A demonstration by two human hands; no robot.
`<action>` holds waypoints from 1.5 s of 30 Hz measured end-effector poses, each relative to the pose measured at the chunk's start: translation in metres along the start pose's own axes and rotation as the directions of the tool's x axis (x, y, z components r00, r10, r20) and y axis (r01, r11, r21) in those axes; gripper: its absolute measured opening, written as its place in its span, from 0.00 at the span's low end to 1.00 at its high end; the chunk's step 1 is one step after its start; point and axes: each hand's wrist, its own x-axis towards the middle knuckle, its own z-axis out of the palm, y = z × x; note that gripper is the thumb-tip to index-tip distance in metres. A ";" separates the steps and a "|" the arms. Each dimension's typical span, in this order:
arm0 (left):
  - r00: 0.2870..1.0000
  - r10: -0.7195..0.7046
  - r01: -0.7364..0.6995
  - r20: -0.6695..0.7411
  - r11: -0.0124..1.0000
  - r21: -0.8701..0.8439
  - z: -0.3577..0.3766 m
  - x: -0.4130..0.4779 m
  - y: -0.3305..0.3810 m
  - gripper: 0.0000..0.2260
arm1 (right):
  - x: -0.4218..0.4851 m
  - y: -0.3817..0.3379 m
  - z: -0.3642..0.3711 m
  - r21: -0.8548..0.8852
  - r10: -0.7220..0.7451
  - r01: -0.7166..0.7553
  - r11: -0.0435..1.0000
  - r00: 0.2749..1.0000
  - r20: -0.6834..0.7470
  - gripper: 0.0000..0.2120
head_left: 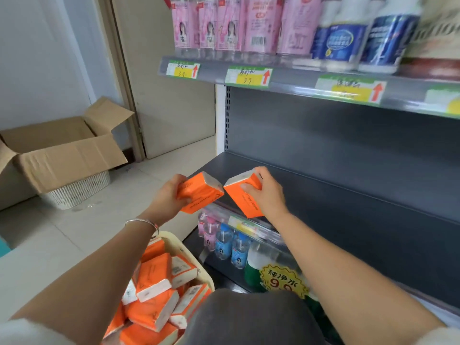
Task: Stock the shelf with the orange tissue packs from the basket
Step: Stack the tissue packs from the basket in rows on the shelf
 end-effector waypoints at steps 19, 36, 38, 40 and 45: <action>0.989 0.071 -0.077 -0.130 0.996 -0.038 0.115 0.195 0.010 0.18 | 0.187 0.101 -0.022 -0.669 0.321 0.026 0.742 0.863 0.389 0.41; 0.998 0.014 -0.037 -0.059 0.911 -0.410 0.119 0.206 0.018 0.14 | 0.239 0.137 0.028 -0.779 -0.136 -0.079 0.622 0.969 -0.206 0.24; 1.000 -0.029 0.021 -0.006 0.829 -0.558 0.122 0.205 0.023 0.12 | 0.234 0.135 0.028 -0.680 -0.252 0.000 0.733 0.929 -0.272 0.22; 0.991 -0.112 0.131 0.075 0.679 -0.722 0.126 0.203 0.028 0.10 | 0.227 0.125 0.026 -0.420 -0.277 0.120 0.899 0.900 -0.335 0.19; 0.928 -0.169 0.372 0.332 0.408 -0.833 0.139 0.195 0.038 0.09 | 0.185 0.083 0.019 0.459 0.086 -0.223 0.860 0.950 0.300 0.17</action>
